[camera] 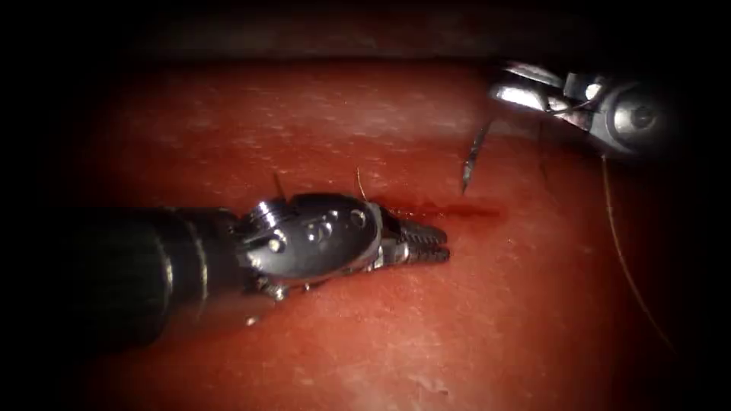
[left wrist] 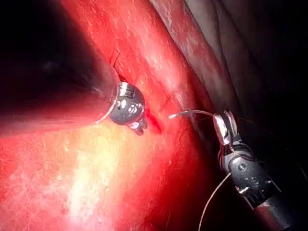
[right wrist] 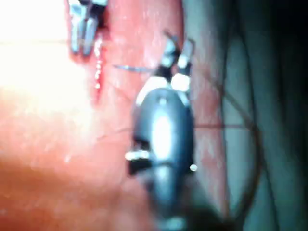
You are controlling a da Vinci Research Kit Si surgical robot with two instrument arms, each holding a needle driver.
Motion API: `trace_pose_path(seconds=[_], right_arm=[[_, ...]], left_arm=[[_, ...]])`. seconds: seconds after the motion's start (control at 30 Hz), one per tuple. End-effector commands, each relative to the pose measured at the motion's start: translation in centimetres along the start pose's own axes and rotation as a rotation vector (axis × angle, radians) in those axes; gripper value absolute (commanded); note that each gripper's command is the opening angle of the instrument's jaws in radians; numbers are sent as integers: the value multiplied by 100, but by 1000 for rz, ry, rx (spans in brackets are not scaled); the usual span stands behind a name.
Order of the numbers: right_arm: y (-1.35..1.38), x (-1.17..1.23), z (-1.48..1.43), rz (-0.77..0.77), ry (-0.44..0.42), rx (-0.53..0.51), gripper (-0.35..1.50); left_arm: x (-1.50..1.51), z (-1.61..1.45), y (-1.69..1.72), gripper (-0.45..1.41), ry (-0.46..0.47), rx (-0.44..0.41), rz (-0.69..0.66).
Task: Wound Closure
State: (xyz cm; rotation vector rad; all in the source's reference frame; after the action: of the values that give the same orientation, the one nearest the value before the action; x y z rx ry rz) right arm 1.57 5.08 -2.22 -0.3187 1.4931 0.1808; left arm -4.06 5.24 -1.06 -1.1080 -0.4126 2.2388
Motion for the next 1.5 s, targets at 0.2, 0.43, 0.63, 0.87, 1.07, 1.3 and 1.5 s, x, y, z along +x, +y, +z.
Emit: trace_pose_path(seconds=[0.2,0.43,0.63,0.87,1.07,1.3,1.5], right_arm=[[-13,-10,23,-44,13,-17,-35],[-23,-15,21,-81,15,-7,-35],[-28,-19,19,-110,14,-1,-35],[-34,-28,16,-132,0,15,-35],[-40,-36,15,-160,-12,29,-35],[-46,-42,15,-191,-21,39,-35],[-60,-48,18,-202,-24,41,-35]], left_arm=[[-22,18,-3,-1,-23,-23,-10],[-28,24,6,2,-40,-43,-16],[-32,22,7,5,-49,-53,-23],[-31,20,7,5,-51,-61,-24],[-31,20,7,4,-54,-61,-24],[-30,19,6,4,-54,-62,-24],[-29,19,4,4,-54,-63,-24]])
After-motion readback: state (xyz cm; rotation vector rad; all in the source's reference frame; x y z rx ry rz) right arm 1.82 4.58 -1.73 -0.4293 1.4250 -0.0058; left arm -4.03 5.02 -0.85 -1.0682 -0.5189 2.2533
